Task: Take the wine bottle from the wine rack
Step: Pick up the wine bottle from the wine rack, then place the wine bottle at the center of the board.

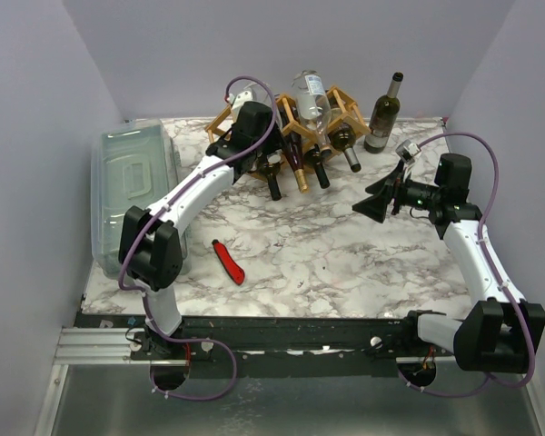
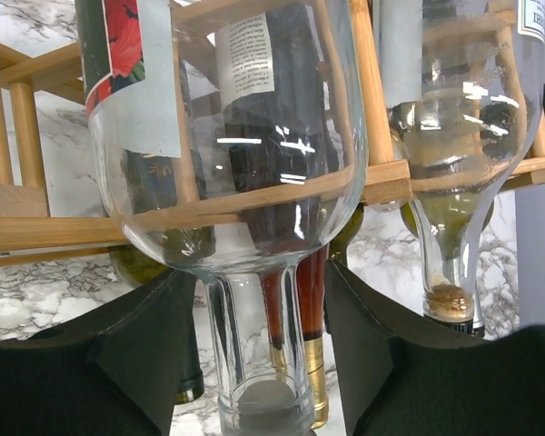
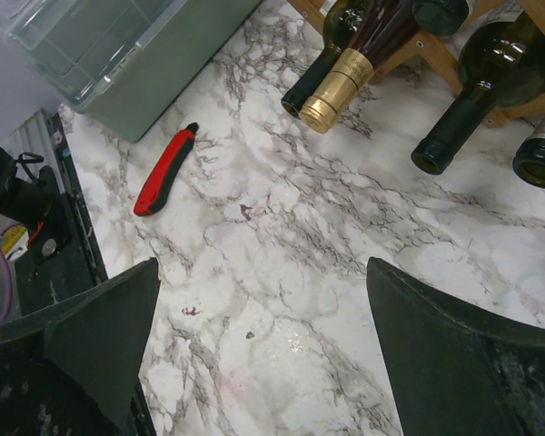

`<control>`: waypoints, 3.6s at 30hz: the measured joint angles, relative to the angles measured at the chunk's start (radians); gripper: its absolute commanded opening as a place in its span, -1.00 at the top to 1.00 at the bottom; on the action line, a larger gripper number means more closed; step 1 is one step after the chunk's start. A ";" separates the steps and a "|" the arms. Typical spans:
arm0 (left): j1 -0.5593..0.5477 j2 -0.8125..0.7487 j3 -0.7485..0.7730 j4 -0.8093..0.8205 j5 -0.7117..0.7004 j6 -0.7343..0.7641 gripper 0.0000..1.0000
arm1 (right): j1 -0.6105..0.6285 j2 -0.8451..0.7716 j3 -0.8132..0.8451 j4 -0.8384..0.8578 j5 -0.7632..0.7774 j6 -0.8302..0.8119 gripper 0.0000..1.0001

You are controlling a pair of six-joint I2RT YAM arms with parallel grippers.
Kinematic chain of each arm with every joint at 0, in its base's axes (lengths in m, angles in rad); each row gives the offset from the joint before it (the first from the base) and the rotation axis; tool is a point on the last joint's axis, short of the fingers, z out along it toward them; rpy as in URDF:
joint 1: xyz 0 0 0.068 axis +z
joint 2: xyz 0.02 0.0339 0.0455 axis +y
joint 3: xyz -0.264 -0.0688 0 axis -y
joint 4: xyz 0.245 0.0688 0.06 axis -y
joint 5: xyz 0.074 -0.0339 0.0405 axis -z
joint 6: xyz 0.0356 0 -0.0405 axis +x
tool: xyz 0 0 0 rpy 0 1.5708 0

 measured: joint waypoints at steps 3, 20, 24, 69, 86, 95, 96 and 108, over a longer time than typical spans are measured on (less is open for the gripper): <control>0.000 0.006 0.006 -0.006 -0.003 0.002 -0.16 | 0.000 -0.001 0.002 -0.001 0.000 -0.005 -0.99; 0.003 0.034 0.021 -0.018 -0.027 0.002 0.39 | 0.000 -0.005 0.004 -0.002 0.003 -0.017 -0.99; 0.009 0.037 0.021 -0.022 -0.039 0.003 0.72 | 0.000 -0.005 0.004 -0.003 0.003 -0.017 -0.99; 0.001 -0.208 -0.131 -0.084 0.032 0.203 1.00 | 0.000 -0.007 0.004 -0.011 0.007 -0.018 -0.99; 0.002 -0.479 -0.312 -0.110 0.169 0.234 1.00 | 0.000 -0.007 0.004 -0.024 0.006 -0.036 -0.99; 0.002 -0.651 -0.410 -0.233 0.284 0.262 1.00 | 0.000 -0.007 0.004 -0.027 0.006 -0.051 -0.99; 0.002 -0.672 -0.419 -0.253 0.305 0.267 1.00 | 0.000 -0.007 0.004 -0.031 0.005 -0.057 -0.99; -0.007 -0.811 -0.476 -0.472 0.482 0.312 1.00 | 0.000 -0.014 0.004 -0.076 -0.064 -0.139 -0.99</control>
